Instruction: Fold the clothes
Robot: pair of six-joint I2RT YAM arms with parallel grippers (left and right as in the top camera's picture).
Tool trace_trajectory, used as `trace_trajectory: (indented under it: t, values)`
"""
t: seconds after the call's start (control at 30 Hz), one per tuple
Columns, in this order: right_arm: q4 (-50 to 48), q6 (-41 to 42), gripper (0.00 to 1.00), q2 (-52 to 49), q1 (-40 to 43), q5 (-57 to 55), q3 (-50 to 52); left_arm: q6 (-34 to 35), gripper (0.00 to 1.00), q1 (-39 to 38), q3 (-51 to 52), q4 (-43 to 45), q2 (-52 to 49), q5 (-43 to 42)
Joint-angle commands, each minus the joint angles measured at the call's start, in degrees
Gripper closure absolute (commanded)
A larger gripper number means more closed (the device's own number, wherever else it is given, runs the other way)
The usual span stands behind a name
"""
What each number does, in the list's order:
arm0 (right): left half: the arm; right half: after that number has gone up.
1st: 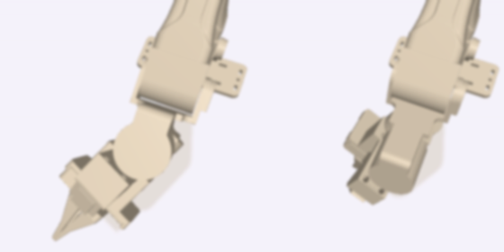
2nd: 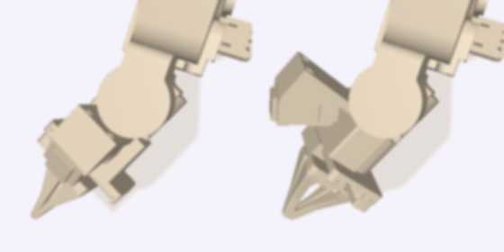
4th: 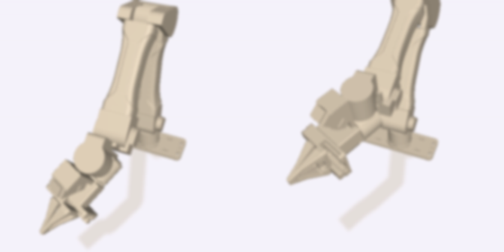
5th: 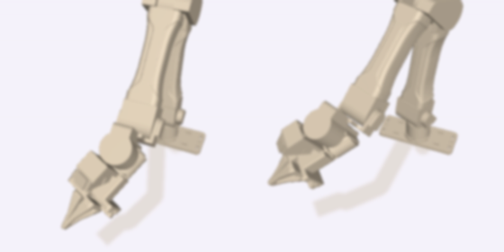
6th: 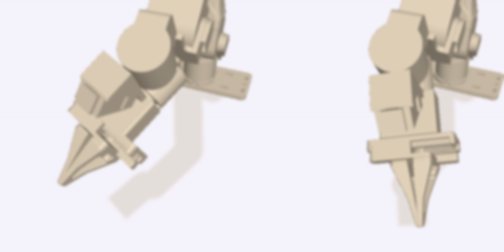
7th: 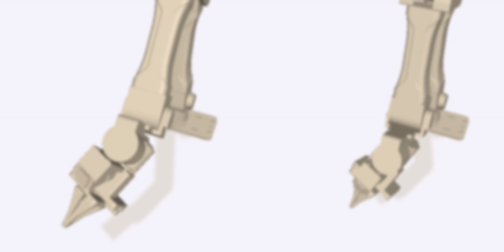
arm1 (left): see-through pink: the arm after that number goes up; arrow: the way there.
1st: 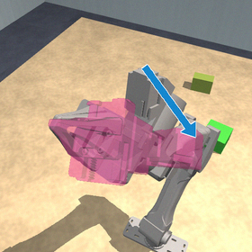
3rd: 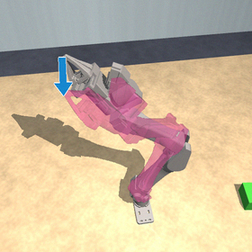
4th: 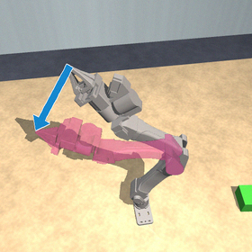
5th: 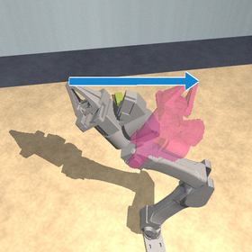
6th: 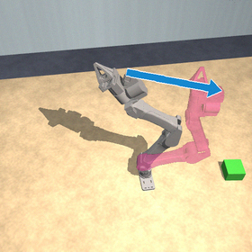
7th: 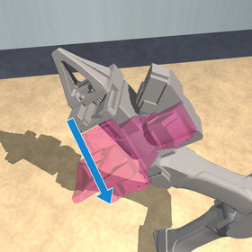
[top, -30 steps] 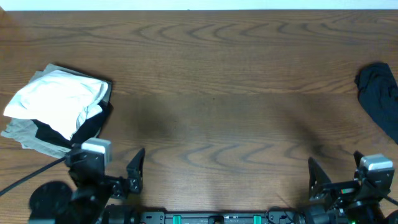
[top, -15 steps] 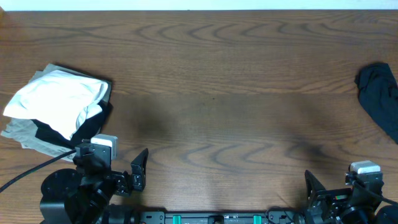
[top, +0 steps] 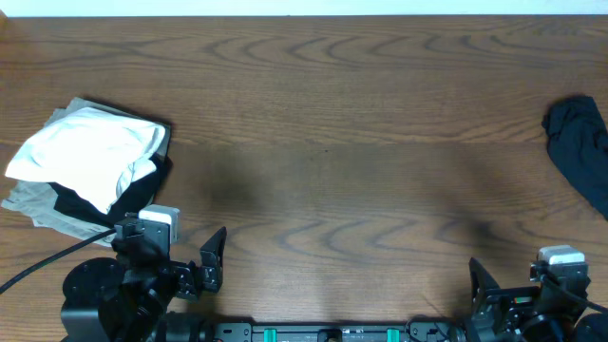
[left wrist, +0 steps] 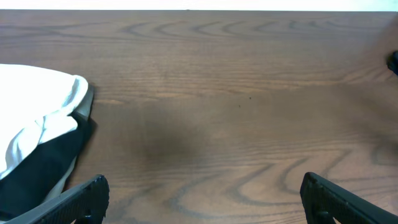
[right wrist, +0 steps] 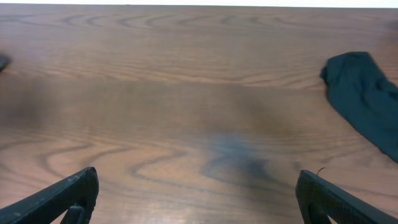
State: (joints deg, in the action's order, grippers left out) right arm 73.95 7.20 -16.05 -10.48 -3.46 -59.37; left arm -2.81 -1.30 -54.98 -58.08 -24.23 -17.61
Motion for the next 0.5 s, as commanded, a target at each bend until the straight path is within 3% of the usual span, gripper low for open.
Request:
trace_trajectory:
  t: [0.0,0.2,0.47]
  values:
    - [-0.9,0.3,0.01,0.4,0.9,-4.5,1.5,0.5,0.02,-0.1,0.0,0.0,0.1,0.5]
    - [-10.8,-4.1,0.01,4.8,1.3,-5.1,9.3,0.5,0.02,-0.1,0.0,0.0,0.1,0.5]
    - [-25.5,-4.1,0.01,15.8,1.4,-5.1,24.7,0.5,0.02,-0.1,0.0,0.0,0.1,0.5]
